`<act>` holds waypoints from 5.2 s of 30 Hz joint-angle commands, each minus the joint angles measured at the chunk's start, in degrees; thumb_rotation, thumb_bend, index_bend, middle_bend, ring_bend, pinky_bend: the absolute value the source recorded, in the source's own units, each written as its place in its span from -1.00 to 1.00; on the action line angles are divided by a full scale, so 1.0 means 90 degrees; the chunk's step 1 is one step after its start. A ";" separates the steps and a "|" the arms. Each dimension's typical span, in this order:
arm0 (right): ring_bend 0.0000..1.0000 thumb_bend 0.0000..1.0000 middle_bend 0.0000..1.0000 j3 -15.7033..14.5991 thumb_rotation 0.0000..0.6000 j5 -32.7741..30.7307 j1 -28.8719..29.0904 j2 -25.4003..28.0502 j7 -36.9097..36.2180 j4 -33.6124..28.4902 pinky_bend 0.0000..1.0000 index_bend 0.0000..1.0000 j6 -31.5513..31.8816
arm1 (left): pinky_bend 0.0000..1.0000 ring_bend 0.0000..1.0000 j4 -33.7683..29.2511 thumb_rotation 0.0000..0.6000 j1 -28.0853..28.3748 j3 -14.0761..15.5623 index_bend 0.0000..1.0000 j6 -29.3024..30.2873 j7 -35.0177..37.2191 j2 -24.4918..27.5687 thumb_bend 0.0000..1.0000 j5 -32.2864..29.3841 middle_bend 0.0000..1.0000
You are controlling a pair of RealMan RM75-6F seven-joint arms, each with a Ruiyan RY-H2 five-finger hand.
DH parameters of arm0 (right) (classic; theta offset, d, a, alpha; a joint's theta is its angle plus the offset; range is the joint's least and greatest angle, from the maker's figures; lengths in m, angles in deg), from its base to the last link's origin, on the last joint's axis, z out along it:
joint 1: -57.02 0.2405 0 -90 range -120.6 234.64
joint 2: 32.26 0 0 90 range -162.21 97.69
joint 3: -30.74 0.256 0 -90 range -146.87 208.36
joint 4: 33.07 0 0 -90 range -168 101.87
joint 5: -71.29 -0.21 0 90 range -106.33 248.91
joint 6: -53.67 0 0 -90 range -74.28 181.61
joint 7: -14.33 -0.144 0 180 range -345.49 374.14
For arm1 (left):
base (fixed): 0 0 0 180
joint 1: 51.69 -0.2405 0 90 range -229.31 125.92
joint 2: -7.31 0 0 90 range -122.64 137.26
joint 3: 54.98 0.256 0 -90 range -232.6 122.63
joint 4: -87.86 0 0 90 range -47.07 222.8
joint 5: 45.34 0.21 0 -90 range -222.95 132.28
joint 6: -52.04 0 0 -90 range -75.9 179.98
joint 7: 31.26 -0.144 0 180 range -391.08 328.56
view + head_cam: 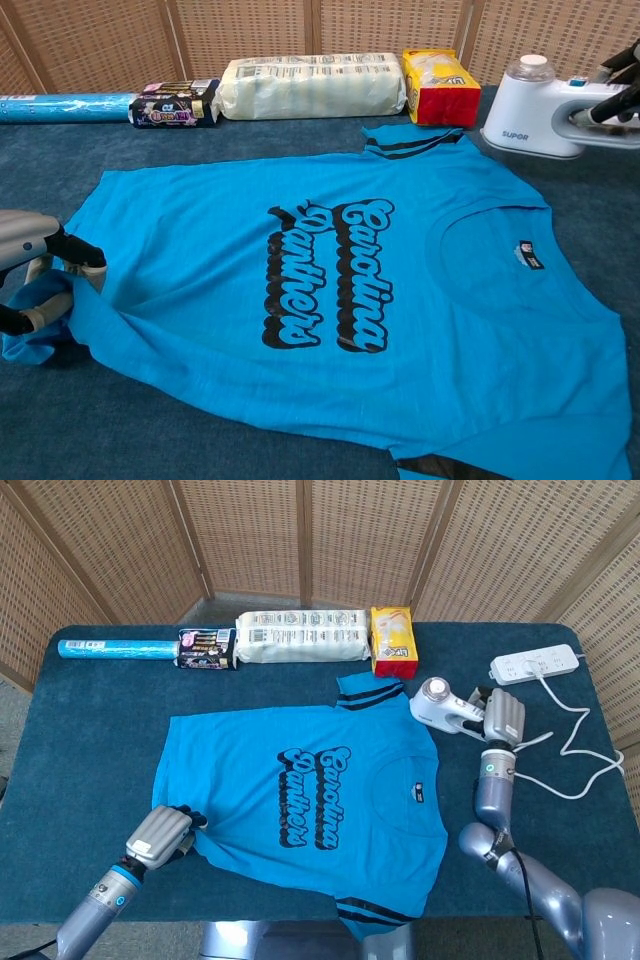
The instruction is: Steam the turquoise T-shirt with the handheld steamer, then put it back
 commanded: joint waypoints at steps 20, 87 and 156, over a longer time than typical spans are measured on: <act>0.68 -0.31 0.57 -0.0573 1.00 0.0143 -0.0897 0.0975 0.0090 -0.2804 0.62 0.53 0.0733 | 0.12 -0.09 -0.0109 1.00 0.0058 -0.0013 0.13 -0.0009 -0.0091 0.0024 0.09 0.0077 0.10; 0.66 -0.31 0.55 -0.0841 1.00 0.0647 0.0327 -0.1616 0.1454 -0.1471 0.59 0.53 0.1064 | 0.12 -0.09 0.0103 1.00 -0.0110 0.0141 0.13 0.0189 0.0424 0.0076 0.09 0.0357 0.10; 0.61 -0.33 0.54 -0.1222 1.00 0.0936 0.0135 -0.1463 0.1653 -0.1960 0.51 0.53 0.0905 | 0.12 -0.09 0.0268 1.00 -0.0146 0.0130 0.13 0.0212 0.0581 0.0025 0.08 0.0424 0.10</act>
